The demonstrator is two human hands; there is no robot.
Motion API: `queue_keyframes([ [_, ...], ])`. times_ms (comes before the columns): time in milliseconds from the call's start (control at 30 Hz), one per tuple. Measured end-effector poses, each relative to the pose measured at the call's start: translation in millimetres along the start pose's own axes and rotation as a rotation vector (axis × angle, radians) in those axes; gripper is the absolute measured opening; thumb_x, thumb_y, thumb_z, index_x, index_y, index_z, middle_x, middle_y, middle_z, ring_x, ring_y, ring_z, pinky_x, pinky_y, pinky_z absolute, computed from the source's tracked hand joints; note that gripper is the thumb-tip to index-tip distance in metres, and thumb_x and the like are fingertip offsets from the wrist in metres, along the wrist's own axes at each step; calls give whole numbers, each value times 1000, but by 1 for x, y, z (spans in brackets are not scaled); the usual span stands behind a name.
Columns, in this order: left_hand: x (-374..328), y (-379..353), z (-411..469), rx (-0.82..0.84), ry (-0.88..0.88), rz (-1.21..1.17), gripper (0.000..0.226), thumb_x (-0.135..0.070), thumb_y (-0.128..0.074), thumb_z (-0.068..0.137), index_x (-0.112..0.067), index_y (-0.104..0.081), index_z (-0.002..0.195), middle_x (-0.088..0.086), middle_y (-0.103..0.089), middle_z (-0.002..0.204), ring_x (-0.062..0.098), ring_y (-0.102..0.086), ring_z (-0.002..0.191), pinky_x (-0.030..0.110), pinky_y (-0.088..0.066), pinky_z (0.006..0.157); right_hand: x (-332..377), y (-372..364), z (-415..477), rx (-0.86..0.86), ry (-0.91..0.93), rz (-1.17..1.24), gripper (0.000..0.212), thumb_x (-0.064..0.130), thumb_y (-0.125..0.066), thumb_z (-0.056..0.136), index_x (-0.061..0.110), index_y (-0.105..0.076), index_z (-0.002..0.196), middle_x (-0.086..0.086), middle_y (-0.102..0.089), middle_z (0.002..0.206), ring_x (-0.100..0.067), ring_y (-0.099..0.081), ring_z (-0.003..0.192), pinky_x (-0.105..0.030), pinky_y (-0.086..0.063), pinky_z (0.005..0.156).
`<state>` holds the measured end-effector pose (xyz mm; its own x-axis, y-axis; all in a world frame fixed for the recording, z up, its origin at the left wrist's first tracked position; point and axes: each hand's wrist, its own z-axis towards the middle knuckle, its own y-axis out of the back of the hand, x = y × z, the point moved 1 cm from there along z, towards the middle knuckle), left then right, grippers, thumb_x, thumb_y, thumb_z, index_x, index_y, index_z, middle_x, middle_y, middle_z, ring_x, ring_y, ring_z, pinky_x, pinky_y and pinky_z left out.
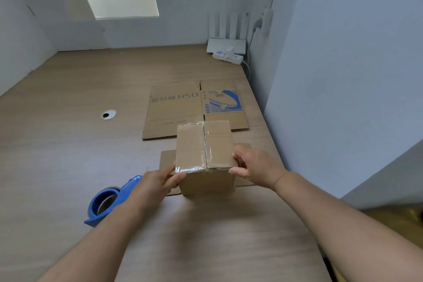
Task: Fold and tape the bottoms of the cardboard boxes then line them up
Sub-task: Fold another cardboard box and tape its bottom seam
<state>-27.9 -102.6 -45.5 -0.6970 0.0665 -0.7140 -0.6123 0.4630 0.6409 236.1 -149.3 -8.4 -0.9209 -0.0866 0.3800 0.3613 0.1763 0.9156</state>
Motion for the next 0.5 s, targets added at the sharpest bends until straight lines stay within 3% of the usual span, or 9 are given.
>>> queue_keyframes([
  [100, 4, -1, 0, -43, -36, 55, 8, -44, -52, 92, -49, -58, 94, -9, -70, 87, 11, -67, 87, 38, -54, 85, -4, -7, 1, -57, 54, -31, 23, 34, -55, 94, 15, -43, 97, 4, -46, 82, -17, -41, 73, -28, -28, 63],
  [233, 7, -2, -3, -8, -34, 30, 38, -46, -44, 94, -34, -56, 129, -7, -70, 102, 4, -65, 97, 33, -54, 89, -13, -18, -3, -148, 106, 35, 17, 25, -56, 94, 9, -54, 99, 2, -51, 82, -17, -45, 73, -28, -32, 65],
  [267, 8, -3, -4, 15, -39, 7, 48, -55, -40, 92, -34, -52, 133, -8, -69, 107, 3, -64, 100, 31, -54, 90, -15, -20, -6, -157, 104, 83, 17, 21, -56, 94, 8, -58, 105, 2, -57, 87, -18, -51, 77, -26, -36, 69],
  [333, 11, -4, -9, 46, -38, -42, 63, -66, -35, 85, -35, -46, 139, -9, -66, 115, 3, -62, 105, 28, -53, 91, -18, -20, -12, -151, 62, 217, 30, 11, -55, 94, 10, -60, 124, 8, -63, 106, -8, -58, 96, -9, -37, 82],
  [400, 11, -6, -9, 23, -26, -106, 45, -45, -42, 95, -31, -48, 137, -7, -67, 114, 4, -63, 104, 27, -54, 90, -20, -20, -17, -131, -29, 356, 38, 7, -54, 93, 13, -57, 130, 12, -64, 109, -2, -58, 100, -1, -34, 85],
  [433, 9, -7, -9, -39, -19, -122, 36, -33, -46, 97, -30, -54, 132, -8, -68, 108, 5, -64, 101, 28, -54, 89, -20, -20, -17, -138, -82, 409, 34, 9, -56, 92, 14, -60, 126, 9, -69, 101, -6, -61, 96, -6, -39, 84],
  [500, 5, -10, -9, -218, -12, -126, 24, -26, -54, 95, -27, -67, 114, -8, -71, 93, 8, -66, 92, 36, -55, 86, -17, -26, -17, -208, -195, 508, 13, 13, -60, 89, 21, -65, 98, 4, -70, 82, -11, -62, 83, -20, -45, 77],
])
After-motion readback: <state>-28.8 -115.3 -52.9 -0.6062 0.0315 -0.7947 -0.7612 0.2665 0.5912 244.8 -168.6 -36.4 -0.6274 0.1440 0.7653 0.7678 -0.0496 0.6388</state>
